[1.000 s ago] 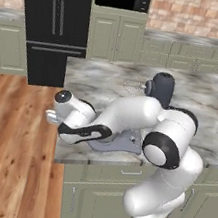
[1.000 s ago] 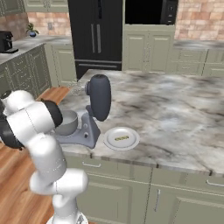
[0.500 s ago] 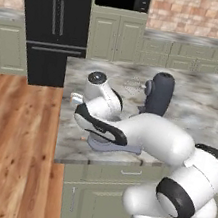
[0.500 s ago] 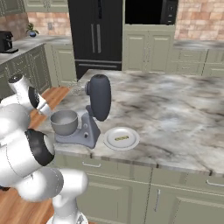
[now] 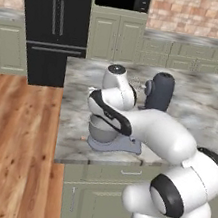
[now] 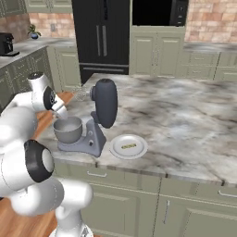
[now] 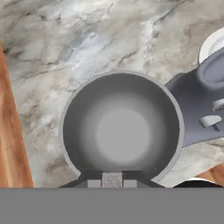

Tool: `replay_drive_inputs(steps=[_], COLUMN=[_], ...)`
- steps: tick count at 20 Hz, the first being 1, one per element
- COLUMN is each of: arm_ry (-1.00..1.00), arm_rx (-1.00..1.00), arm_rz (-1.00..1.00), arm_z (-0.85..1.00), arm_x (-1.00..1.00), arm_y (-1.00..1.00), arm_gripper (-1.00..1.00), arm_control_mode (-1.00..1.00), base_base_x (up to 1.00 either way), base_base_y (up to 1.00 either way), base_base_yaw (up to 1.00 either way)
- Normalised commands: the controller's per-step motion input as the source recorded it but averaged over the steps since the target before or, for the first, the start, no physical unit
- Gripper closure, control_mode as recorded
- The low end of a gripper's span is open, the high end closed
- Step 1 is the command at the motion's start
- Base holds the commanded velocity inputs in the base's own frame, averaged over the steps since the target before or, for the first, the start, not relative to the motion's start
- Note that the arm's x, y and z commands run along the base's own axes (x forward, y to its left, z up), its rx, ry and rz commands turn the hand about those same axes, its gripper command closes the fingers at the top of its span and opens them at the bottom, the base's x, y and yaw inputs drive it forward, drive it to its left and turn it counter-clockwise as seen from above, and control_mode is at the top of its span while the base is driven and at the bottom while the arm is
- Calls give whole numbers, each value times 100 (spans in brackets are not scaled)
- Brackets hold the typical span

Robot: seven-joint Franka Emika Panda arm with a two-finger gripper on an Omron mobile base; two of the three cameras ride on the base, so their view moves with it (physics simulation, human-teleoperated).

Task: Add butter and sugar cubes to the stand mixer bowl and then turn on the stand mixer to begin making frosting.

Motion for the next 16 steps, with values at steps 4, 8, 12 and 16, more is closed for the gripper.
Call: replay_drive_inputs(steps=[4,8,12,16], arm_ry=[10,3,0,0], arm_rx=[0,0,0,0], arm_rz=[-2,-1,0,0], arm_z=[-38,-52,-48,-50], arm_x=[32,15,1,13], arm_y=[-2,-3,-15,-35], arm_gripper=[100,100,100,100], arm_control_mode=[-100,-100,-100,-100], base_base_x=[0,0,0,0], base_base_y=[0,0,0,0], base_base_yaw=[0,0,0,0])
